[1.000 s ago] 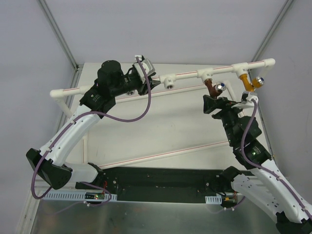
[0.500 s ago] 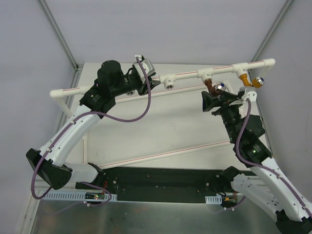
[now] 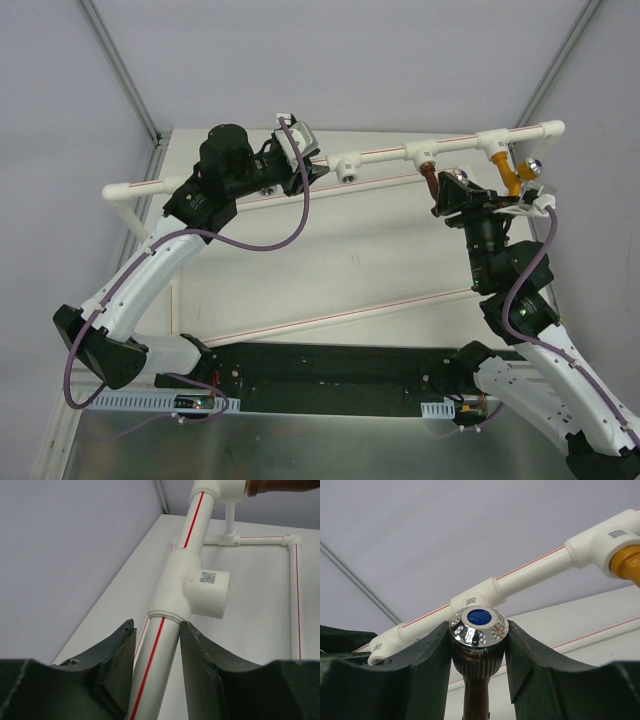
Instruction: Install the water faucets
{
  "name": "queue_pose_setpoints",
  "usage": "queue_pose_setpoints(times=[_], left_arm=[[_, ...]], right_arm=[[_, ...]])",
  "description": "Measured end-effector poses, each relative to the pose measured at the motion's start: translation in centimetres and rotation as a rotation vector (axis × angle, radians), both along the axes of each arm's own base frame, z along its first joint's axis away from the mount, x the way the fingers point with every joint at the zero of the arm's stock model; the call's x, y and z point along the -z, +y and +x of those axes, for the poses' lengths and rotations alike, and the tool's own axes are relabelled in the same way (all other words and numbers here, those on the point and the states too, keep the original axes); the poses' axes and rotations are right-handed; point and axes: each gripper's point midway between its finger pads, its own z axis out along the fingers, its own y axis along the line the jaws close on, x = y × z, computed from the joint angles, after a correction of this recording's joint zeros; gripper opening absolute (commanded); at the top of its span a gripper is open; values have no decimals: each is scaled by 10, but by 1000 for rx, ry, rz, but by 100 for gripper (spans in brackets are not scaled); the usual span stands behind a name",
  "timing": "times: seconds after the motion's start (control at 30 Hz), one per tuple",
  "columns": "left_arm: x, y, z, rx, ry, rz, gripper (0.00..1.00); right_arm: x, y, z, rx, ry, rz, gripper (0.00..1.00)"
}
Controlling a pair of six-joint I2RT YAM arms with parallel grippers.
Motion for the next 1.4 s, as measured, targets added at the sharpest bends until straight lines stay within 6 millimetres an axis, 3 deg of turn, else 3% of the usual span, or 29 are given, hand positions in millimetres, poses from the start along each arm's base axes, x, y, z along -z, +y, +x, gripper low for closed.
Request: queue_pose_setpoints(times=[0.3,0.5,0.77,0.87,1.1,1.4], left_arm=[[0,0,0,0,0,0,1],[0,0,0,0,0,0,1],[0,0,0,0,-1,0,1],[0,0,0,0,0,0,2],[0,0,0,0,-1,0,2],[0,0,0,0,0,0,2]], right_arm=[[-5,0,-3,-11,-22,-18,45],[-8,0,-5,-10,-33,-55,60],[-58,-19,-25,22,-158,-20,66],[-65,-23,-29,32,-177,-14,66],[-57,-22,-28,28,-147,-66,82],[-41,-11,-22,-11,-34,-193,82]])
